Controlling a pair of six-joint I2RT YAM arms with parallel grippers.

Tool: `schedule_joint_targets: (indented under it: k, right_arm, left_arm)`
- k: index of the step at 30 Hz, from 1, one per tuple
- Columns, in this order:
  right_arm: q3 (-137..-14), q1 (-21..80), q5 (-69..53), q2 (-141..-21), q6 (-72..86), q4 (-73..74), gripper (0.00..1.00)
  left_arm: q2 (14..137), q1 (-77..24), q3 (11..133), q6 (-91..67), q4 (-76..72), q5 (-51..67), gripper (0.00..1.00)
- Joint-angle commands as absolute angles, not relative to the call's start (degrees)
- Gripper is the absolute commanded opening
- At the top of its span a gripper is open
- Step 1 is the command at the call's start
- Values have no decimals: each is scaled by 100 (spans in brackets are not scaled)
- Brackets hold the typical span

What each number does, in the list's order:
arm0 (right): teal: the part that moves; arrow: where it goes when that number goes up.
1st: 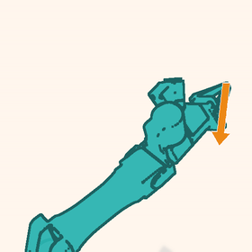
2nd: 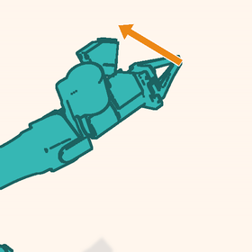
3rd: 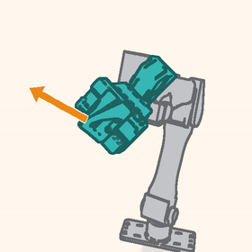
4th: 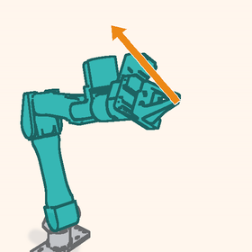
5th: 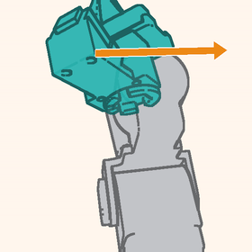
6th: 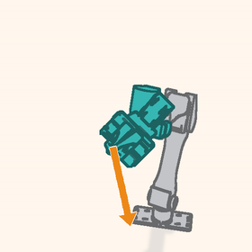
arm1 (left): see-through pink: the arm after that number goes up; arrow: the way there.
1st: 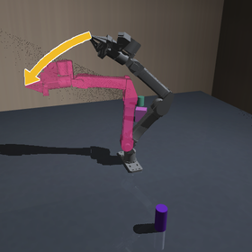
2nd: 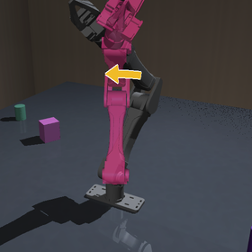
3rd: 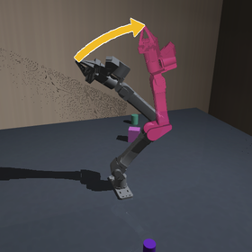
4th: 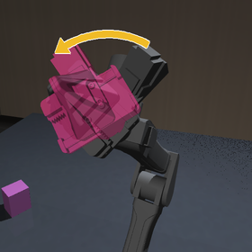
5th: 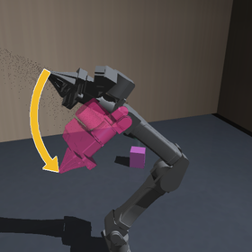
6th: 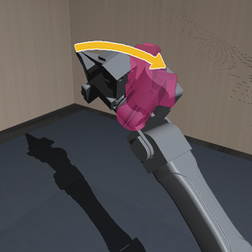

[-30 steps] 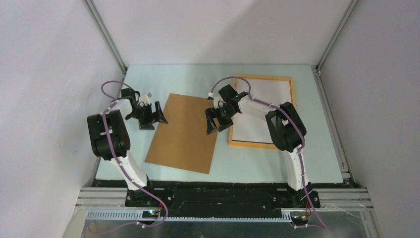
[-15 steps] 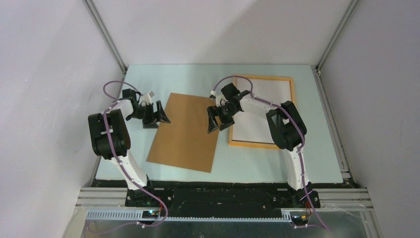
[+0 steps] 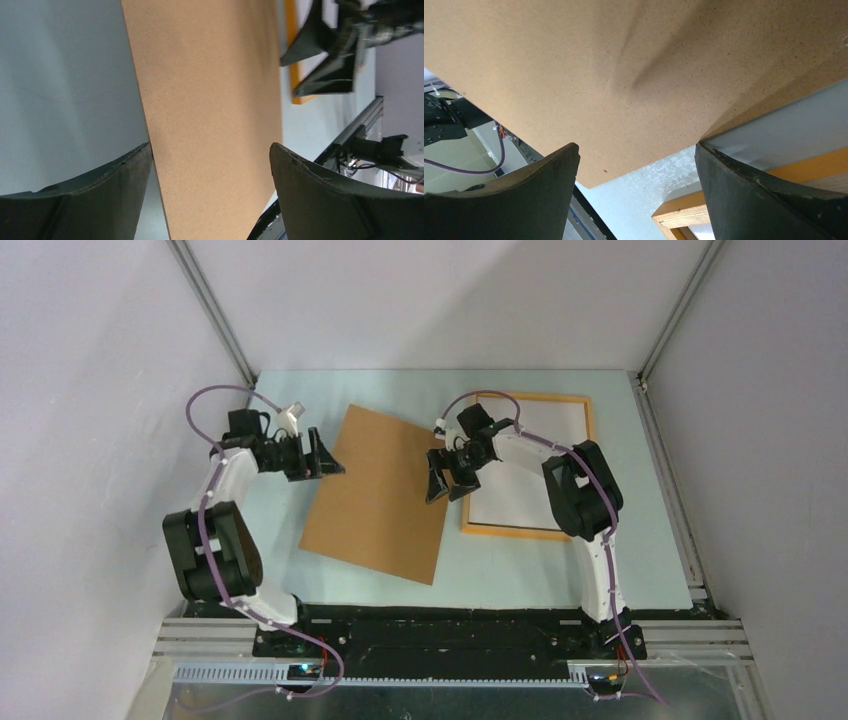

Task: Put the photo into the frame

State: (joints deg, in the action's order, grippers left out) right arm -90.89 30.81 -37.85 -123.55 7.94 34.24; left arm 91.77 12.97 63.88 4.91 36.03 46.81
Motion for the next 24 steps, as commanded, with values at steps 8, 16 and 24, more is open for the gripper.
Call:
schedule_joint_targets:
  k: [8,16,24]
  right_arm:
    - [-9220,2877,-4759,-12806,444,3009,89]
    - [-9244,2689,-5380,-12967,87,2955,88]
    - [-9138,2518,-5902,-12955,-394,3016,88]
  left_arm:
    - [8045,1093,6422,454,3888,6634,89]
    - [7647,781,6223,523,3911,7000,88]
    - [7248,469,6248,576,3926,6690,89]
